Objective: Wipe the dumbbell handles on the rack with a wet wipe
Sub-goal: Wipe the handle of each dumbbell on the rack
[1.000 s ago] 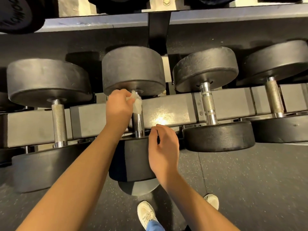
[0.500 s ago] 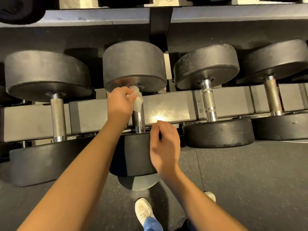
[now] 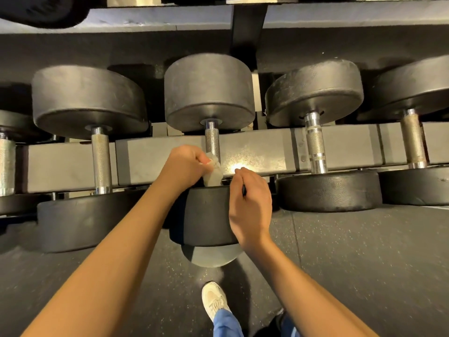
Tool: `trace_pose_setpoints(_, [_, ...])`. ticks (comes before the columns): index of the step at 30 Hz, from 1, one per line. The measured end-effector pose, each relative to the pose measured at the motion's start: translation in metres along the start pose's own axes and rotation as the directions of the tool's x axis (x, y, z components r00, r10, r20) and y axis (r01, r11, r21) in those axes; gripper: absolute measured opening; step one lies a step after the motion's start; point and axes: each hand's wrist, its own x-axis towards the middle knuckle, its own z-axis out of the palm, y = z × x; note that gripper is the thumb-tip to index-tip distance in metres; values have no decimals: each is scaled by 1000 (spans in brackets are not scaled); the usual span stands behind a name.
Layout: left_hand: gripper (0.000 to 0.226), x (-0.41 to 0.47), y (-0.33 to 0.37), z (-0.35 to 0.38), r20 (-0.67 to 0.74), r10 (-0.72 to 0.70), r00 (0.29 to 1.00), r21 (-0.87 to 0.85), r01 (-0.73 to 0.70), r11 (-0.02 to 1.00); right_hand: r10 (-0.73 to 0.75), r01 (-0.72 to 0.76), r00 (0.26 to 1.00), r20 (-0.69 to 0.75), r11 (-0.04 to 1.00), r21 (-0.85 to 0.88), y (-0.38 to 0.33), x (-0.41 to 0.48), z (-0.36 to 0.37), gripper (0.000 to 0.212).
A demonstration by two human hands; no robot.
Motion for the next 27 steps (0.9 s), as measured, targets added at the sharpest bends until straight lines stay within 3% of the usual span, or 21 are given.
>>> trace_pose_setpoints(2, [21,-16,1,-5,16,4,1000,-44,-3,999,-18,17,1000,7,1000,6,-1,-1,-2,23])
trace_pose_setpoints(6, [13,-44,14,-3,-80,79,994,-166,-91,982,-7,8,1000,15,999,-43,-4,-6,-4,46])
trace_pose_setpoints(8, [6,-53,16,5,-101,83,991,-249,-106,963,-8,9,999,40,1000,-30,-5,-5,-7,47])
trace_pose_setpoints(12, [6,-56,14,12,-152,93,984,-272,-132,953,14,-83,941,339,979,187,-16,20,-22,29])
trace_pose_setpoints(14, [11,-55,14,11,-171,103,980,-258,-145,955,-49,-50,889,455,978,204,-21,38,-28,27])
trace_pose_setpoints(16, [9,-57,14,12,-210,111,971,-239,-161,958,-18,-84,868,496,980,183,-20,54,-30,21])
trace_pose_setpoints(18, [13,-59,13,15,-274,119,954,-203,-178,963,62,-149,882,466,977,152,-15,63,-30,17])
trace_pose_setpoints(20, [14,-61,13,17,-343,99,934,-206,-177,963,123,-162,932,340,983,91,-11,71,-26,16])
trace_pose_setpoints(23, [22,-61,13,19,-400,34,916,-232,-138,963,86,-92,984,154,995,33,-12,91,-5,15])
trace_pose_setpoints(27, [37,-59,11,20,-397,-34,917,-234,-65,970,32,-28,981,193,999,-20,-16,109,23,6])
